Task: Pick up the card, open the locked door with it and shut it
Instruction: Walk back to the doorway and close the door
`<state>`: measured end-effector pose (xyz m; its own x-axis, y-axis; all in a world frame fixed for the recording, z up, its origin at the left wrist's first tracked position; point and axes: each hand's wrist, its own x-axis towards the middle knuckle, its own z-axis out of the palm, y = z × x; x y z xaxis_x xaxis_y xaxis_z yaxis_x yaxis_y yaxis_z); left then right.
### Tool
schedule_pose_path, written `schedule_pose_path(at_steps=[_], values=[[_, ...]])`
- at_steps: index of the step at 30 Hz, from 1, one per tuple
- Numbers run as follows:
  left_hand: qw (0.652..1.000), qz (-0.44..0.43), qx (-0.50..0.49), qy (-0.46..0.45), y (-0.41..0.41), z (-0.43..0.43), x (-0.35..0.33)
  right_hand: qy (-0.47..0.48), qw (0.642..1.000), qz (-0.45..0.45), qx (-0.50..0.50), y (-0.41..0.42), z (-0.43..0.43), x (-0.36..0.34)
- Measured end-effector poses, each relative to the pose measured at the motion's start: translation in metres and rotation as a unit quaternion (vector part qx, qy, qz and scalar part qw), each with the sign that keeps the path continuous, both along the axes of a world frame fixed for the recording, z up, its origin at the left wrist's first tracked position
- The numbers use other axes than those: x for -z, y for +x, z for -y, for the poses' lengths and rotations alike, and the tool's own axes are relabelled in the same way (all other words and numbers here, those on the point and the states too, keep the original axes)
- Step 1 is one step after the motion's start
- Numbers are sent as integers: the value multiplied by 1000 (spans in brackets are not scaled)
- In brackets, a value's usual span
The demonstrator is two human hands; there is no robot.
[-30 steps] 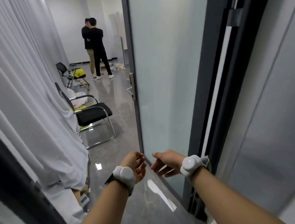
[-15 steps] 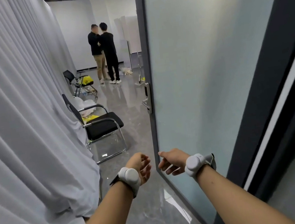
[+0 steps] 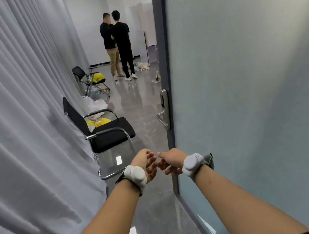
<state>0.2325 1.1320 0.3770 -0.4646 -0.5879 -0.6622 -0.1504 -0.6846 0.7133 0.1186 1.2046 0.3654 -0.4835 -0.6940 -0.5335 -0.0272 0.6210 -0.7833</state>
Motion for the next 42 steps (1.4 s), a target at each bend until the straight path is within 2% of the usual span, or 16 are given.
schedule_pose_path(at_steps=[6,9,14,19,24,32,35,37,40,42], values=[[1000,-2,-14,24,-66,67,-3,9,1000,-29,-7,-80,83,0],[1000,16,-16,20,-94,100,-3,34,990,-132,-45,-119,134,-4],[999,30,-34,16,-128,158,3,116,948,-280,-97,-189,214,20],[998,22,-44,35,-138,193,15,120,946,-268,-139,-204,239,27],[997,38,-55,43,-124,199,28,129,952,-260,-101,-196,240,56],[992,30,-103,58,-84,200,28,181,876,-395,-210,-153,245,39],[989,12,-129,65,-64,192,29,192,878,-374,-228,-128,245,39],[987,9,-141,71,-49,183,33,190,867,-378,-262,-104,244,41],[983,4,-165,83,-20,169,42,157,860,-385,-297,-62,244,59],[975,-5,-202,91,5,158,49,155,873,-354,-298,-27,237,68]])
